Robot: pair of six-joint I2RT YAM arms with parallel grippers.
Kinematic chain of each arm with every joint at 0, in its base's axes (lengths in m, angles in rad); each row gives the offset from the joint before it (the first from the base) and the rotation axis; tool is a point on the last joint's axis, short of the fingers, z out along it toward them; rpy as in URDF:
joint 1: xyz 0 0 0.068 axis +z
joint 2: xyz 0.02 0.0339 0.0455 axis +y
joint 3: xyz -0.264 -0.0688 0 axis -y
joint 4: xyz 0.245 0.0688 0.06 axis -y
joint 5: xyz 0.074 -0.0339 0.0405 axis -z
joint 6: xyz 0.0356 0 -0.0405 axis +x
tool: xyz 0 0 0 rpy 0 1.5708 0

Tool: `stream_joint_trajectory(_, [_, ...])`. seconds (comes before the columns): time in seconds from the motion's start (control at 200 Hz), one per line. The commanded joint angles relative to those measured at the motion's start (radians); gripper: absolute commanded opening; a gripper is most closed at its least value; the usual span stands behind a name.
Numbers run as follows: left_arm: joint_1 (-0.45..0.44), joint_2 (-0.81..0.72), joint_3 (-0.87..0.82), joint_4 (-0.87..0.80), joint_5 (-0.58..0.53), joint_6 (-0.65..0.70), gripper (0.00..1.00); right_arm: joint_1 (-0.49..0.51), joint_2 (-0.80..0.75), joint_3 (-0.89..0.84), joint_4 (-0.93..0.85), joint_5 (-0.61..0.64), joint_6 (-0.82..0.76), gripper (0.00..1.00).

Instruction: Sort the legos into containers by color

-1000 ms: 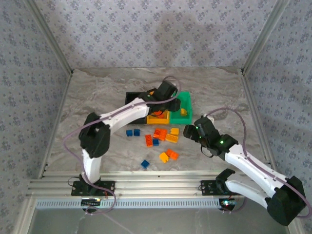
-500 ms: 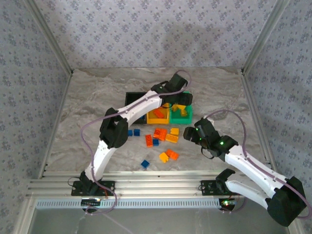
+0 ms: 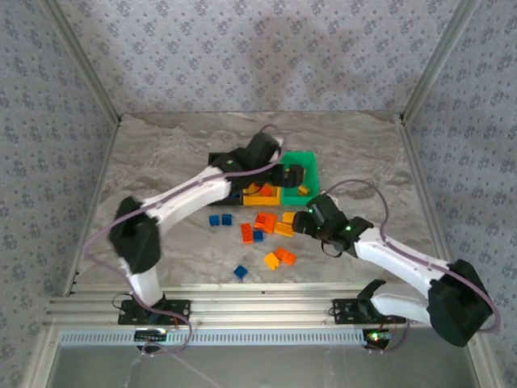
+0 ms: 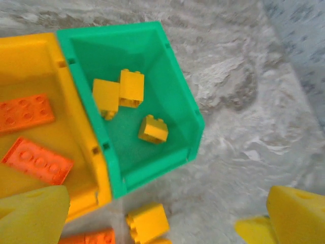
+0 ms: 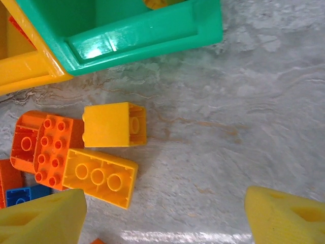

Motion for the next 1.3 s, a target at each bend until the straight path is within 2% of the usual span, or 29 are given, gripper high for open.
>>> stream_joint_trajectory(0.0, [0.000,-0.207,-0.209,0.098,-0.039,-0.043,1.00,0.010,0.075,0.060,0.081,-0.004,-0.024,0.82])
stream_joint_trajectory(0.135, [-0.001,-0.454,-0.473,0.080,-0.110,-0.079,1.00,0.012,0.185,0.117,0.108,-0.004,-0.056,0.80])
stream_joint_trajectory(0.33, [-0.004,-0.691,-0.704,-0.016,-0.179,-0.152,1.00,0.017,0.331,0.200,0.098,-0.001,-0.073,0.77])
stream_joint_trajectory(0.5, [-0.005,-0.839,-0.827,-0.061,-0.214,-0.205,1.00,0.022,0.413,0.245,0.076,0.021,-0.075,0.74])
stream_joint_trajectory(0.695, [-0.004,-0.911,-0.874,-0.100,-0.244,-0.224,1.00,0.014,0.457,0.250,0.064,0.034,-0.067,0.62])
stream_joint_trajectory(0.824, [-0.003,-0.917,-0.883,-0.111,-0.249,-0.228,1.00,0.011,0.435,0.215,0.082,0.038,-0.057,0.48])
stream_joint_trajectory(0.919, [-0.004,-0.917,-0.890,-0.112,-0.257,-0.231,1.00,0.009,0.397,0.178,0.089,0.047,-0.053,0.42])
stream_joint_trajectory(1.114, [-0.003,-0.916,-0.913,-0.111,-0.267,-0.227,1.00,0.013,0.216,0.101,0.042,0.060,-0.061,0.38])
stream_joint_trajectory(1.294, [-0.003,-0.922,-0.943,-0.107,-0.262,-0.237,1.00,0.020,0.001,0.106,-0.051,0.063,-0.091,0.38])
